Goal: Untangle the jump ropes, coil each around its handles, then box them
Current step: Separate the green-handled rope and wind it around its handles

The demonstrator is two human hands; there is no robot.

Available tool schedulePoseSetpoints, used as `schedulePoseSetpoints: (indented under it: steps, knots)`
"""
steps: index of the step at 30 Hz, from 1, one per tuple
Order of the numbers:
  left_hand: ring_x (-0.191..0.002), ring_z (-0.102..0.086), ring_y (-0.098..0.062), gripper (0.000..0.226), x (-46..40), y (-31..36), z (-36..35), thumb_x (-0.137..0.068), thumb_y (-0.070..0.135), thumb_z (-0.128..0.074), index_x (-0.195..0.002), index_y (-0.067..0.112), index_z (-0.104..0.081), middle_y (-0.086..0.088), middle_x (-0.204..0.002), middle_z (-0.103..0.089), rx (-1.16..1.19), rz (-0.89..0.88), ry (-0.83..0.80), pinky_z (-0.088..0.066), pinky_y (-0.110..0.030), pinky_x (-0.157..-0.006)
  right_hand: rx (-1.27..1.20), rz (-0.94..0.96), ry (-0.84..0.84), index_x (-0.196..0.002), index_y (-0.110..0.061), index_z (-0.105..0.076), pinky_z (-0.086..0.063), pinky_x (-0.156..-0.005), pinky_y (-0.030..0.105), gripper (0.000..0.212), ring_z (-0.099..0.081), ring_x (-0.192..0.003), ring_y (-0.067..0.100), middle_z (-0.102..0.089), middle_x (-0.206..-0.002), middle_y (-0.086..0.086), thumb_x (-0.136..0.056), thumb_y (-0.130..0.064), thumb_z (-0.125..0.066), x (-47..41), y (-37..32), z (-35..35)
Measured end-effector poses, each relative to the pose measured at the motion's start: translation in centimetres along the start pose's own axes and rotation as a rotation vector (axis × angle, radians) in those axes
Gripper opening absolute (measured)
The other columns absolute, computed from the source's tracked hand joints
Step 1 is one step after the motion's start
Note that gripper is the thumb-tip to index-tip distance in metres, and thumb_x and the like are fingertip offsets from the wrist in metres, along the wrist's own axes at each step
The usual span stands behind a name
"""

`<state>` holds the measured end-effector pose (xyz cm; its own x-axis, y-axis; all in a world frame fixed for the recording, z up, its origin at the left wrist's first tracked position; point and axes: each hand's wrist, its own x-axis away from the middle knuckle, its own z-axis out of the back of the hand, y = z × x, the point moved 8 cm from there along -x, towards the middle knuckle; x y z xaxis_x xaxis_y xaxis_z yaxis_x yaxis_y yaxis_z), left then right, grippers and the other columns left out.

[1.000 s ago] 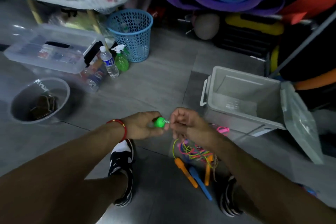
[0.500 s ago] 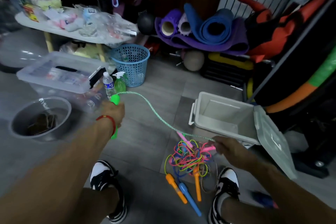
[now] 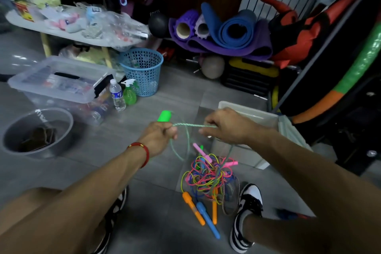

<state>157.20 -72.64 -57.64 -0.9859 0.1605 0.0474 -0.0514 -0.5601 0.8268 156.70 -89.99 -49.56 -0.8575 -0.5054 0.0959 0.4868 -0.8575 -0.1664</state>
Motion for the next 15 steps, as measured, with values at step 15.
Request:
schedulePoseSetpoints:
  steps: [15]
  knots:
    - [-0.118, -0.057, -0.041, 0.029, -0.9, -16.1, 8.0, -0.099, 0.013, -0.051, -0.121, -0.002, -0.063, -0.024, -0.125, -0.061, -0.408, 0.601, 0.091, -0.050, -0.038, -0.094, -0.469, -0.105, 0.049, -0.091, -0.023, -0.055, -0.055, -0.056, 0.030, 0.014, -0.065, -0.050, 0.016, -0.063, -0.058, -0.011, -0.103, -0.029, -0.052, 3.2, 6.4, -2.4]
